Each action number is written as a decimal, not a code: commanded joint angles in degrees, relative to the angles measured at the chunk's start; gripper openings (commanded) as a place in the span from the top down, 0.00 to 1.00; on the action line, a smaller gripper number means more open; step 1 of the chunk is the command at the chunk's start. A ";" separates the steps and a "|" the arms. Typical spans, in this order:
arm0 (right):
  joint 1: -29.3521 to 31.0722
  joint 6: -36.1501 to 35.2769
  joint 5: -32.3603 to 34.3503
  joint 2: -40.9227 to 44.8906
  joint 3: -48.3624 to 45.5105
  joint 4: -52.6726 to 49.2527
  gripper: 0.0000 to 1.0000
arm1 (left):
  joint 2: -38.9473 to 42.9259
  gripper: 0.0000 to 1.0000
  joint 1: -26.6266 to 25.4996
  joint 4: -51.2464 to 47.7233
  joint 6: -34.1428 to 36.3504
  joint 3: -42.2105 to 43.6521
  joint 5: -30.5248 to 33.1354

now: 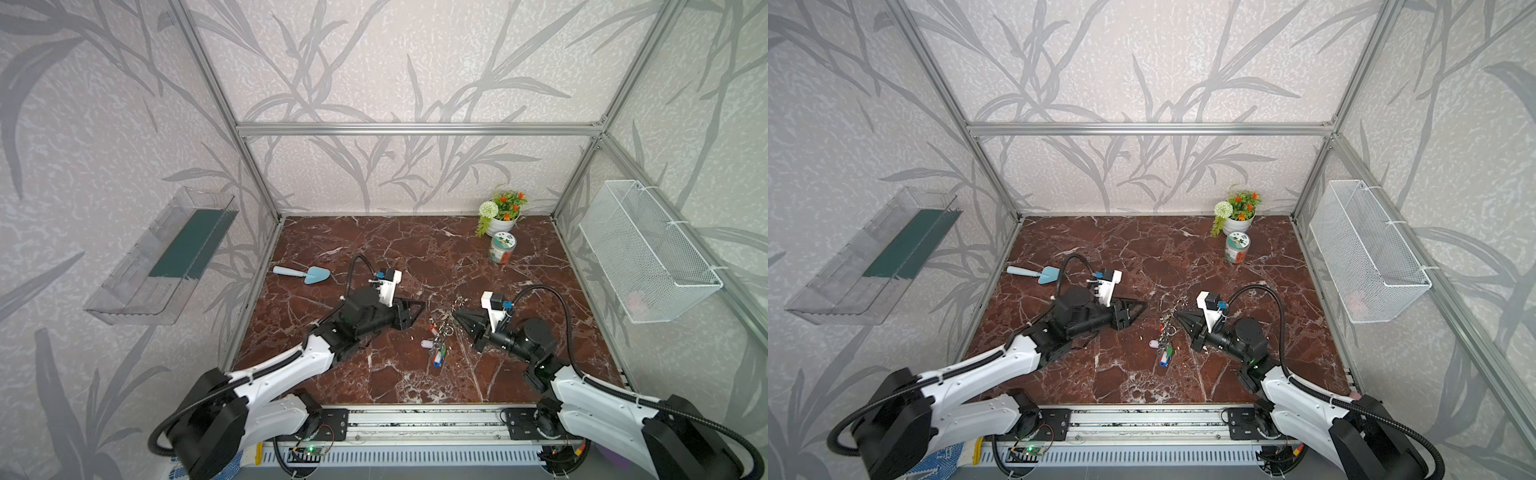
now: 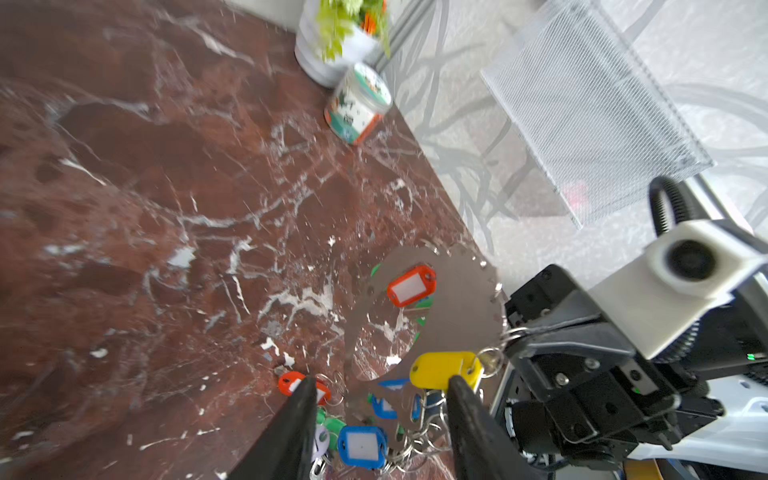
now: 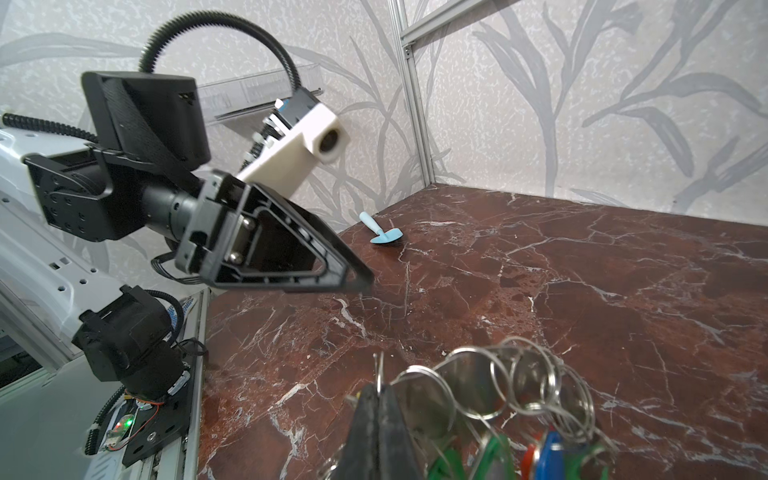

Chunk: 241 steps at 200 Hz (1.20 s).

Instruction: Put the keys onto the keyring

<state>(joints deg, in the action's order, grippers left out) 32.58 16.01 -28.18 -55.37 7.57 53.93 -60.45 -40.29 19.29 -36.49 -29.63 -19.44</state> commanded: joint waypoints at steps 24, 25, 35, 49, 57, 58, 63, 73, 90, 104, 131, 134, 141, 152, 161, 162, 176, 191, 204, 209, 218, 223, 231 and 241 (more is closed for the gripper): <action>0.36 2.00 -4.96 -3.89 4.08 9.66 1.00 | 10.64 0.43 -0.06 10.15 13.07 7.83 0.37; 0.33 2.14 -5.04 -4.05 4.14 9.85 1.00 | 10.71 0.43 -0.05 10.59 13.22 7.96 0.37; 0.28 3.15 -6.01 -5.47 4.44 12.34 1.00 | 10.76 0.44 -0.11 14.27 15.63 10.06 0.61; 0.25 4.21 -9.13 -7.19 5.10 15.75 1.00 | 8.89 0.48 0.02 21.33 20.13 12.98 -1.02; 0.04 4.97 -11.05 -7.73 6.03 15.79 1.00 | 7.35 0.49 0.22 23.45 23.29 13.54 -3.27; -0.01 5.03 -11.25 -7.82 6.22 15.69 1.00 | 7.14 0.49 0.31 23.57 23.61 13.54 -3.52; -0.05 5.24 -12.19 -7.97 6.88 15.08 1.00 | 6.06 0.49 0.62 24.24 24.89 13.43 -4.89; -0.15 5.44 -13.10 -7.76 7.76 13.76 1.00 | 4.32 0.51 1.85 24.56 26.30 11.88 -8.94; -0.17 5.27 -12.85 -6.74 8.36 12.47 1.00 | 2.62 0.50 4.48 26.21 26.59 10.04 -15.97; -0.15 4.07 -13.18 -5.46 9.31 8.95 1.00 | 0.78 0.46 7.18 26.07 26.16 8.44 -21.28; -0.21 3.22 -14.29 -3.38 10.78 3.66 1.00 | -4.53 0.38 8.27 24.89 26.74 4.08 -29.41; -0.15 3.24 -14.35 -3.10 10.88 3.33 1.00 | -5.06 0.37 8.26 25.44 26.56 3.72 -30.41; -0.17 3.13 -14.44 -2.53 11.21 2.14 1.00 | -6.02 0.37 8.23 26.84 25.88 3.02 -31.76; -0.17 2.77 -14.53 -1.77 11.69 0.16 1.00 | -7.27 0.37 8.21 28.96 24.69 2.12 -33.37; -0.21 2.88 -14.68 -1.58 11.84 -0.32 1.00 | -8.08 0.38 8.25 29.58 24.08 1.25 -34.70; -0.22 2.92 -14.74 -1.58 11.89 -0.41 1.00 | -8.14 0.38 8.28 29.53 24.05 1.11 -34.83; -0.16 3.39 -15.21 -1.58 12.02 -0.49 1.00 | -9.52 0.42 8.26 29.04 23.16 -0.47 -37.16; -0.22 3.72 -14.93 -1.58 11.81 -0.39 1.00 | -10.93 0.46 8.20 29.67 22.07 -1.11 -38.16; -0.15 4.03 -14.88 -1.66 11.63 0.04 1.00 | -12.00 0.49 8.12 31.28 20.80 -1.05 -38.13; -0.15 4.13 -14.88 -1.74 11.59 0.13 1.00 | -12.50 0.50 8.04 31.99 20.09 -1.11 -38.15; -0.19 4.16 -14.97 -1.84 11.50 0.12 1.00 | -13.21 0.52 7.87 33.12 19.08 -1.38 -38.71; -0.16 4.28 -14.97 -1.93 11.42 0.22 1.00 | -13.60 0.53 7.66 33.60 18.63 -1.62 -39.09; -0.20 4.20 -14.89 -1.95 11.35 0.37 1.00 | -14.02 0.54 7.40 33.64 18.23 -2.07 -39.42; -0.19 4.29 -14.80 -1.99 11.35 0.38 1.00 | -14.27 0.54 7.04 33.36 18.27 -2.28 -39.43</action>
<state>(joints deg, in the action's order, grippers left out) 32.51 19.90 -42.39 -58.24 17.19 50.94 -74.00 -32.53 48.97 -16.29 -29.76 -55.79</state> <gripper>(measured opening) 0.050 0.466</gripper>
